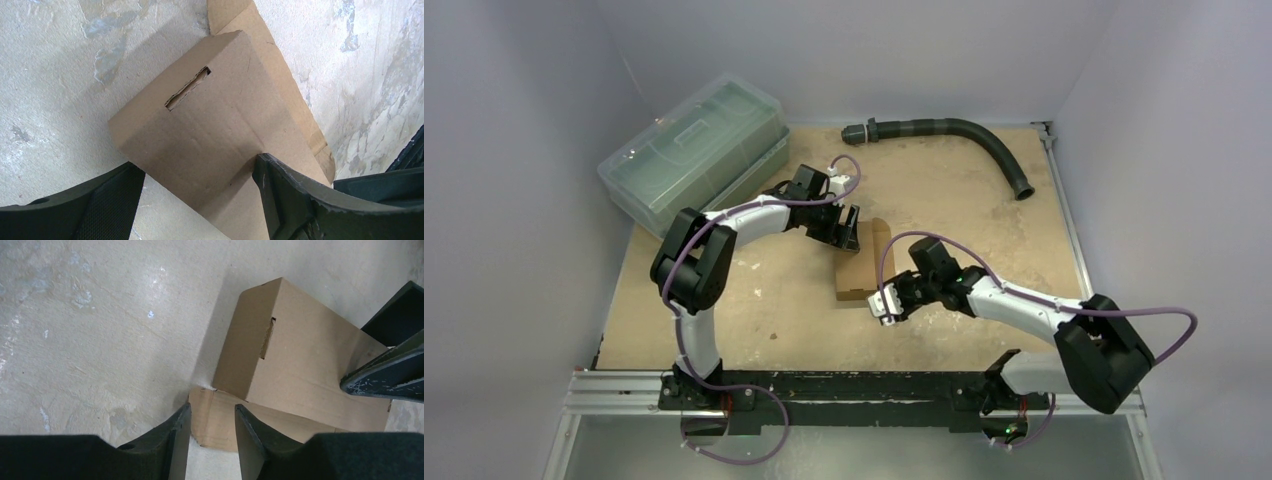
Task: Fold the paper box
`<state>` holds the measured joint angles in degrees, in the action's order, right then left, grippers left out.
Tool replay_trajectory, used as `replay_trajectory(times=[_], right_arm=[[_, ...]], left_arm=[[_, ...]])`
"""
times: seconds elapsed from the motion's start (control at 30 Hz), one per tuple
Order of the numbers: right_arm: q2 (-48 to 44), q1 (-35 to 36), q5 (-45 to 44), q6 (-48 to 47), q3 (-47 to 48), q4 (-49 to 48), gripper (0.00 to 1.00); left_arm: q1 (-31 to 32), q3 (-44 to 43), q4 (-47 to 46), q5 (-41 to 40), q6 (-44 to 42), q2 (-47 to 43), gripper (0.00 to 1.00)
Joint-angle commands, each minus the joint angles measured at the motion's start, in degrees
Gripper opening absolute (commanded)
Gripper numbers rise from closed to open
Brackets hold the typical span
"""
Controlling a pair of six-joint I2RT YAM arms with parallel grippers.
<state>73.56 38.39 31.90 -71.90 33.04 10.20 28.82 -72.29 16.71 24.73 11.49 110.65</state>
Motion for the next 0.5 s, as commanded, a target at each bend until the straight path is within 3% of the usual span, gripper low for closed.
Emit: replay_trajectory(times=[0.0, 0.23, 0.47], right_arm=[[0.68, 1.44, -3.29, -0.72, -0.43, -1.48, 0.4], [0.39, 1.47, -2.32, -2.41, -0.3, 2.06, 0.43], [1.46, 1.82, -3.6, -1.51, -0.7, 0.45, 0.39]], left_arm=[[-0.17, 1.08, 4.38, -5.4, -2.77, 3.59, 0.78], [-0.17, 0.91, 4.65, -5.4, -2.74, 3.79, 0.78], [-0.1, 1.01, 4.65, -5.4, -2.7, 3.73, 0.78]])
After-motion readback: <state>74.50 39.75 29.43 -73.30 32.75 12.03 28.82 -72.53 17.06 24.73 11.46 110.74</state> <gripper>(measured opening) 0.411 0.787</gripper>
